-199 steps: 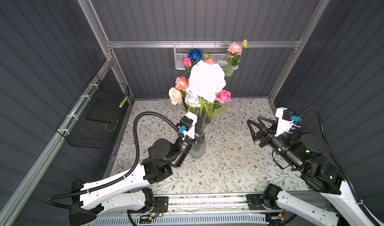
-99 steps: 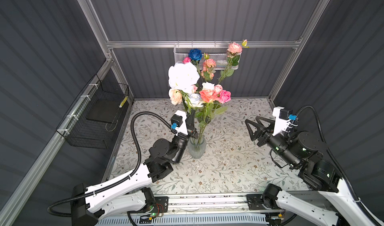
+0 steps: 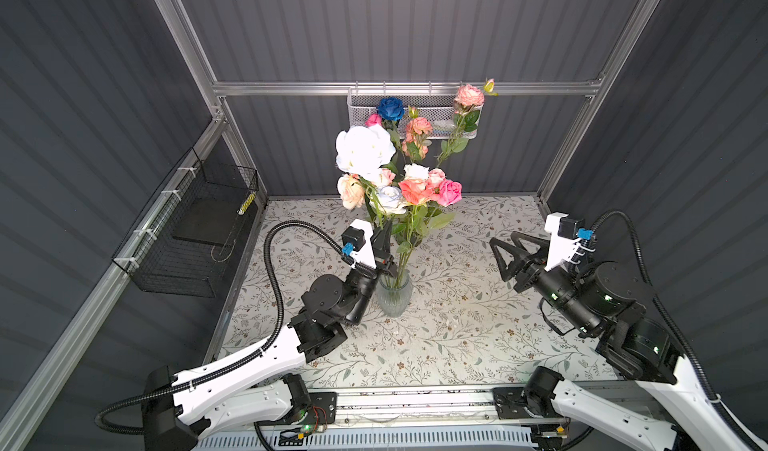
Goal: Arrange the flowers into the vase
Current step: 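Lower the white rose stem into the clear vase with the left gripper, then open the left gripper and release the white rose in the vase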
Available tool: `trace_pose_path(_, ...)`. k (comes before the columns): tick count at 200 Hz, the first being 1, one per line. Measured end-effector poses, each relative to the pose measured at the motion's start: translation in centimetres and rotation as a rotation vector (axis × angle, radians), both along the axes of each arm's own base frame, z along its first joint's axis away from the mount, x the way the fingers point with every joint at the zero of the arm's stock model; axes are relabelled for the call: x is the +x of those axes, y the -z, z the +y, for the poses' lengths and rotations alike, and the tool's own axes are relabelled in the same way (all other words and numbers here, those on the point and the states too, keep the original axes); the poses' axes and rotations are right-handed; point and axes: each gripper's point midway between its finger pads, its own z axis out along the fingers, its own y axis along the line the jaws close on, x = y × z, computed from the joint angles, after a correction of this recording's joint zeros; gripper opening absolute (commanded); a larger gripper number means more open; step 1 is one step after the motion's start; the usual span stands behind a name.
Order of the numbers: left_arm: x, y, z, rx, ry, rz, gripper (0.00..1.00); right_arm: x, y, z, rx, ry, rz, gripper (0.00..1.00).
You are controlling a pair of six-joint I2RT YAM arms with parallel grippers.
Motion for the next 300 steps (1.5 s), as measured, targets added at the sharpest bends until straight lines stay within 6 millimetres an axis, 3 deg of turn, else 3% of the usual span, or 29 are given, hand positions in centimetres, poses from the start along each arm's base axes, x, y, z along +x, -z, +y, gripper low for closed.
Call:
trace_pose_path(78, 0.3, 4.9, -0.6, 0.125, 0.013, 0.125, 0.00, 0.5, 0.4, 0.5, -0.012, 0.001, 0.011, 0.69)
trace_pose_path(136, 0.2, 7.5, -0.9, 0.201, 0.035, 0.199, 0.14, 1.4, 1.4, 1.5, -0.039, -0.002, 0.038, 0.71)
trace_pose_path(153, 0.3, 8.4, -1.5, 0.251, 0.045, 0.236, 0.27, 1.6, 1.6, 1.6, -0.045, -0.002, 0.044, 0.71)
trace_pose_path(178, 0.5, 8.6, -3.2, 0.300, 0.090, 0.293, 0.38, 1.6, 1.6, 1.6, -0.046, -0.001, 0.045, 0.71)
trace_pose_path(198, 0.1, 9.1, -3.3, 0.319, 0.113, 0.321, 0.43, 1.5, 1.6, 1.5, -0.045, -0.001, 0.043, 0.71)
trace_pose_path(235, -0.7, 8.9, -2.1, 0.313, 0.121, 0.344, 0.51, 1.3, 1.4, 1.3, -0.042, 0.001, 0.040, 0.71)
trace_pose_path(300, -2.3, 7.0, 0.4, 0.287, 0.135, 0.358, 0.76, 1.3, 1.4, 1.1, -0.045, 0.007, 0.039, 0.72)
